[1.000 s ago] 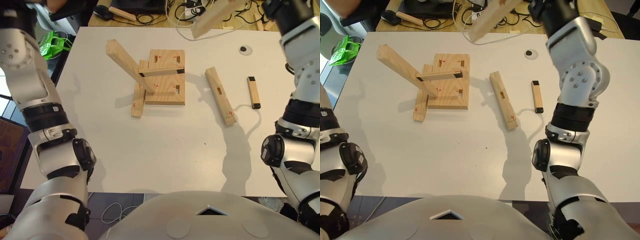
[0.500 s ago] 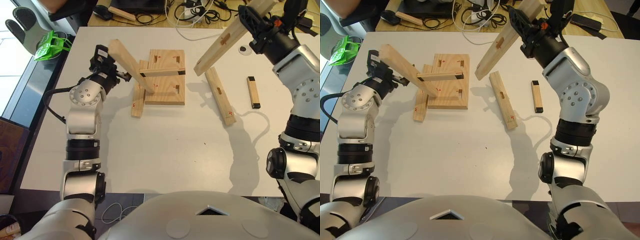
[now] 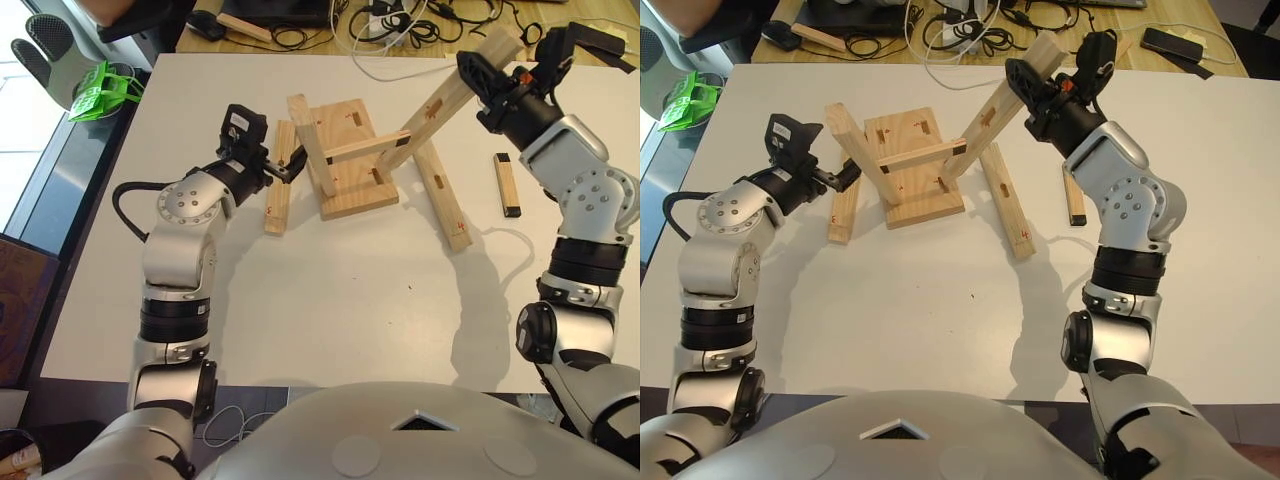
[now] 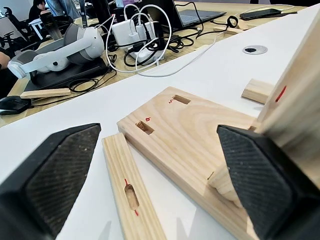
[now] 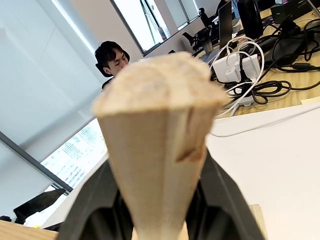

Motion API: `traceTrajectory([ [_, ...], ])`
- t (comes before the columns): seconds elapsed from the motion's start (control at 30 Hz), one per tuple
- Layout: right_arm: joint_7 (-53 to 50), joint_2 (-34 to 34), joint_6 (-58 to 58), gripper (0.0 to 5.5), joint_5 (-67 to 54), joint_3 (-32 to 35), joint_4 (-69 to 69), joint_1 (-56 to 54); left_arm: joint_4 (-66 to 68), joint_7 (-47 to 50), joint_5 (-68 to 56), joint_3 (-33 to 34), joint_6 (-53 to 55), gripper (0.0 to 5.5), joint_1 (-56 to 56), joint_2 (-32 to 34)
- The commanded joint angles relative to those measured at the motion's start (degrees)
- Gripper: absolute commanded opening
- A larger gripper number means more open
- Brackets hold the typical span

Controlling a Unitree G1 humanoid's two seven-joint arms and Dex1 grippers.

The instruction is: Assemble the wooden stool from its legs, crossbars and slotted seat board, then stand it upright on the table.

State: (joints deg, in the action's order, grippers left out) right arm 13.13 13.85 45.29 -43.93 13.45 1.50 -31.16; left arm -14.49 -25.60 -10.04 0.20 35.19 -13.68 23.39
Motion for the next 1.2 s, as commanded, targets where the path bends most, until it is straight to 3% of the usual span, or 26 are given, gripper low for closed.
traceTrajectory([
  [0.03, 0.3, 1.0, 0.7, 1.01, 2.2, -0.9, 0.2, 1.5, -4.8, 0.1, -2.3, -1.6, 3.8, 4.3, 1.0, -1.8],
  [0.3, 1.8, 0.9, -3.8, 1.01, 7.3, -2.7, 3.9, 0.9, -3.1, 3.8, -2.1, 1.3, 5.1, 4.3, -0.4, -1.9],
  [0.73, 8.1, 0.2, -3.4, 1.01, 1.7, 2.6, 9.2, -5.0, 0.7, 7.4, -1.2, 3.2, 2.5, 4.3, -2.0, -2.4],
  [0.93, 10.8, 2.3, -5.7, 1.01, 7.4, -2.2, 8.8, -3.3, 1.1, 7.9, -1.4, 3.3, 2.1, 4.3, -2.4, -2.3],
  [1.2, 11.2, 1.0, -8.4, 1.01, 9.8, -2.0, 10.5, -3.8, 1.0, 8.3, -1.6, 3.5, 1.9, 4.3, -2.5, -2.5],
])
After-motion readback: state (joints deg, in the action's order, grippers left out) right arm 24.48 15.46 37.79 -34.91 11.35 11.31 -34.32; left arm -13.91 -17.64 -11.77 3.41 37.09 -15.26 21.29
